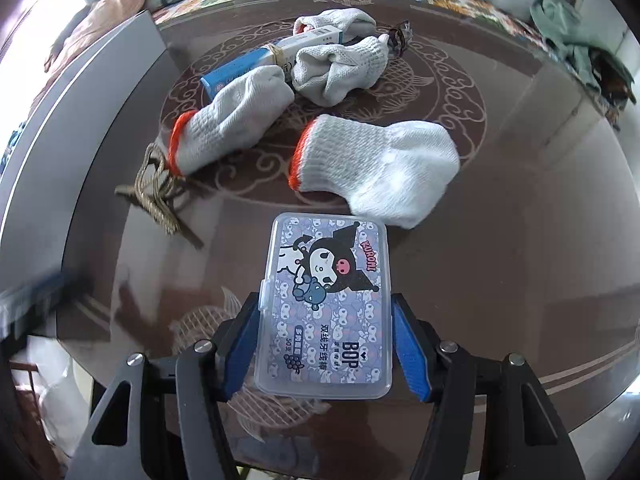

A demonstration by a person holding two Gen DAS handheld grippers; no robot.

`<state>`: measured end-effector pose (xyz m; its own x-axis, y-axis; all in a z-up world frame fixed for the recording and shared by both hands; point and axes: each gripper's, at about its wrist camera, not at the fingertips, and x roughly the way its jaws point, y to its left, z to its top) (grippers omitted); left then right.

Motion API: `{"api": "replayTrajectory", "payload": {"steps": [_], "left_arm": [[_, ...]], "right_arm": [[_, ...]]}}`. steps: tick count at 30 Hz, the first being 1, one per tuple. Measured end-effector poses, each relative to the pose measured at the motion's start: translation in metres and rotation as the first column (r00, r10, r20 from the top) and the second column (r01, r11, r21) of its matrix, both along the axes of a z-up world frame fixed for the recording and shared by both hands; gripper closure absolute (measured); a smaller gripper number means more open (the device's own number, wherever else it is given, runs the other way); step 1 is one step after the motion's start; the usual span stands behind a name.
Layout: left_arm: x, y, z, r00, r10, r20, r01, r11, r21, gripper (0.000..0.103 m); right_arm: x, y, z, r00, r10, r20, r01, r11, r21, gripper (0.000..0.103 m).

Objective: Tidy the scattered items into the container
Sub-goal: 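Grasp the gold rhinestone hair clip with the left tool while the right tool holds the case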

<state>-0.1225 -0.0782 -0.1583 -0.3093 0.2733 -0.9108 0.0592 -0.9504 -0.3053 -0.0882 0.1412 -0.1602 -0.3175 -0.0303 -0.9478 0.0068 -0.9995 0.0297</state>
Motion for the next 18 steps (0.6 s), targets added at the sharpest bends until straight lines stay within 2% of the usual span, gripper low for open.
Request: {"api": "replayTrajectory", "payload": {"steps": [4,6,8,13,18], "left_arm": [[-0.027,0.007,-0.015,0.991,0.099,0.094,-0.103,0.994,0.037,0.030],[-0.035,0.011,-0.021,0.985,0.120,0.122,-0.125,0.992,0.034,0.030],[-0.041,0.013,-0.026,0.981,0.136,0.140,-0.141,0.990,0.028,0.030],[-0.052,0.021,-0.029,0.976,0.148,0.156,-0.146,0.989,-0.024,0.029],[-0.054,0.028,-0.028,0.985,0.090,0.146,-0.076,0.992,-0.098,0.031]], "right_arm": [[-0.001,0.003,-0.003,1.000,0.018,-0.023,-0.018,1.000,-0.017,0.040],[0.010,0.011,0.001,0.999,0.021,-0.026,-0.022,0.999,-0.036,0.040],[0.001,0.004,-0.006,1.000,0.019,-0.025,-0.020,0.998,-0.053,0.040],[0.005,0.007,-0.005,0.999,0.032,-0.020,-0.033,0.997,-0.070,0.040],[0.007,0.009,-0.004,0.999,0.041,-0.031,-0.043,0.997,-0.066,0.040]]}}
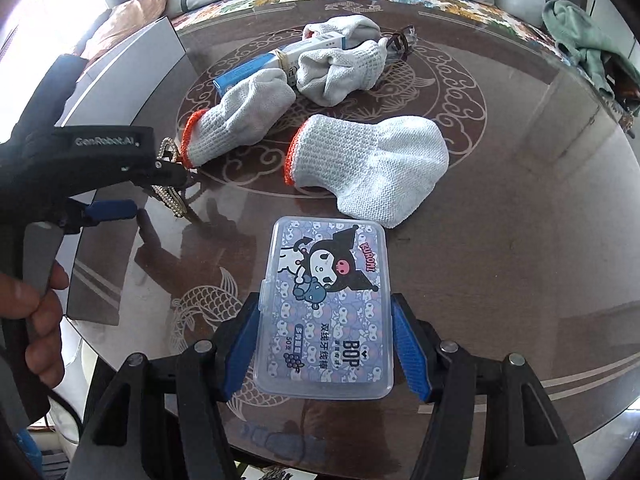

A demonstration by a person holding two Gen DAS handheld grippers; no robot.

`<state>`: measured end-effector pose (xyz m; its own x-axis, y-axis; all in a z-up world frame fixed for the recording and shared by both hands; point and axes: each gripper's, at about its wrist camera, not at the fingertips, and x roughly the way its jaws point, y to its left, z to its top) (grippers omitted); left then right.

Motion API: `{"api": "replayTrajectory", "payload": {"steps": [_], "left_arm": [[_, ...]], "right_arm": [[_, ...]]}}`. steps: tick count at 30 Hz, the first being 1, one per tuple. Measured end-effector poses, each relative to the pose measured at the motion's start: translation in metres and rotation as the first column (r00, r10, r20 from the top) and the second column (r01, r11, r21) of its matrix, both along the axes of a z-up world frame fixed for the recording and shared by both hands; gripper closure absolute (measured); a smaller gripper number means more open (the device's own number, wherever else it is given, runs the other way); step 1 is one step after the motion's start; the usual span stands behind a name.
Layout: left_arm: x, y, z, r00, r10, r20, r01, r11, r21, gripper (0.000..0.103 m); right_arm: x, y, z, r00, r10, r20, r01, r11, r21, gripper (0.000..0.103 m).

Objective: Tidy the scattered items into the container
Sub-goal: 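Grasp the gold rhinestone hair clip with the left tool while the right tool holds the case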

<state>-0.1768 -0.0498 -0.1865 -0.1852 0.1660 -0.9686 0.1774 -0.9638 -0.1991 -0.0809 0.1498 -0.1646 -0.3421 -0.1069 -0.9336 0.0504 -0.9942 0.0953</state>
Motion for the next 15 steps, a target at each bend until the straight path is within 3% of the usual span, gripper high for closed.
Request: {"api": "replayTrajectory", "payload": {"steps": [2,3,4,10,15], "left_arm": [[0.001,0.001,0.002,0.998,-0.058,-0.010,0.058,0.998,-0.036,0.046],[0.001,0.002,0.003,0.996,-0.090,-0.014,0.090,0.994,-0.055,0.074],[0.001,0.000,0.004,0.993,-0.119,-0.008,0.118,0.991,-0.063,0.091],[0.002,-0.021,0.006,0.975,-0.221,0.006,0.221,0.974,-0.041,0.094],[0.015,-0.028,0.007,0.967,-0.253,-0.017,0.253,0.968,-0.010,0.094]], "right_arm": [[0.002,0.001,0.001,1.000,0.000,-0.001,0.000,1.000,0.004,0.040],[0.003,0.002,0.001,1.000,-0.002,-0.003,0.002,1.000,0.004,0.040],[0.003,0.003,0.002,1.000,-0.003,-0.006,0.003,1.000,0.009,0.040],[0.002,0.008,0.000,1.000,-0.003,-0.007,0.003,1.000,0.025,0.040],[0.000,0.012,-0.004,1.000,-0.002,0.004,0.002,1.000,0.011,0.040]]}}
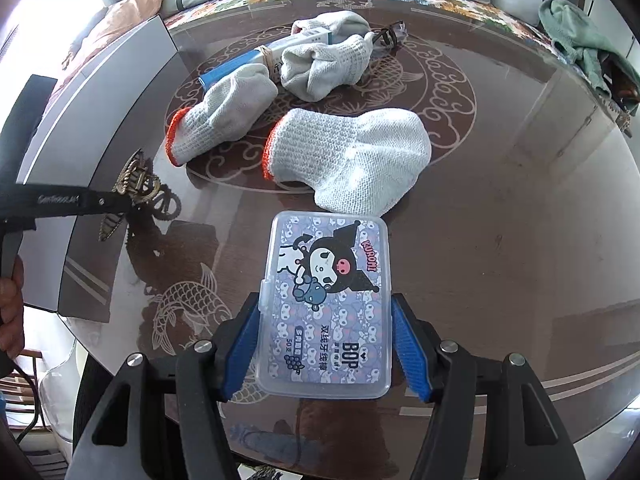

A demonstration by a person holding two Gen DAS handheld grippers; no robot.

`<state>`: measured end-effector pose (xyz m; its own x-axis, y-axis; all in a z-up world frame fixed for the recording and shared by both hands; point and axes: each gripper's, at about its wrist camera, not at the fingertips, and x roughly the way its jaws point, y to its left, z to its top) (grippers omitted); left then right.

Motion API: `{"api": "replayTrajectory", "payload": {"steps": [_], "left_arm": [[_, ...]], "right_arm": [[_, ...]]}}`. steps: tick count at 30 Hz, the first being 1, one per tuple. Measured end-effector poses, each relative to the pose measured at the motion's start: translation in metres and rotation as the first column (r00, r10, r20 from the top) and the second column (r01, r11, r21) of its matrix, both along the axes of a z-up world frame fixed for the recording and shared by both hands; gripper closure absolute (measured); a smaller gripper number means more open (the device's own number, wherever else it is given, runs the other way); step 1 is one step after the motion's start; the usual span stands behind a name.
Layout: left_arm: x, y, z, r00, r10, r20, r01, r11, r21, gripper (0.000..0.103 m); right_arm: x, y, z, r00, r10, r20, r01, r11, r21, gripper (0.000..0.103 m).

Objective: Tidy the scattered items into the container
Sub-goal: 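Grasp the gold rhinestone hair clip with the left tool while the right tool holds the case, then lift the hair clip and Kuromi case and carry both over the white box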

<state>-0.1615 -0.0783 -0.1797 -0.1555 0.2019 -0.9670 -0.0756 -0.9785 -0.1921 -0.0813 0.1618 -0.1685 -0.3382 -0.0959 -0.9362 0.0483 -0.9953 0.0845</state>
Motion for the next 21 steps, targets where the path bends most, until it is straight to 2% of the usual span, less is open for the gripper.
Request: {"api": "replayTrajectory", "payload": {"steps": [8,13,21], "left_arm": [[0.033,0.005,0.002,0.997,-0.051,-0.056,0.052,0.999,0.002,0.094],[0.044,0.004,0.001,0.996,-0.054,-0.069,0.056,0.998,0.023,0.094],[0.062,0.005,0.011,0.989,-0.044,-0.139,0.052,0.997,0.055,0.094]], "right_arm": [[0.006,0.009,0.002,1.000,-0.001,-0.023,-0.001,0.997,-0.079,0.040],[0.007,0.009,0.001,0.998,0.042,-0.041,-0.045,0.996,-0.073,0.040],[0.021,0.013,0.015,0.995,0.027,-0.098,-0.036,0.995,-0.092,0.041]]}}
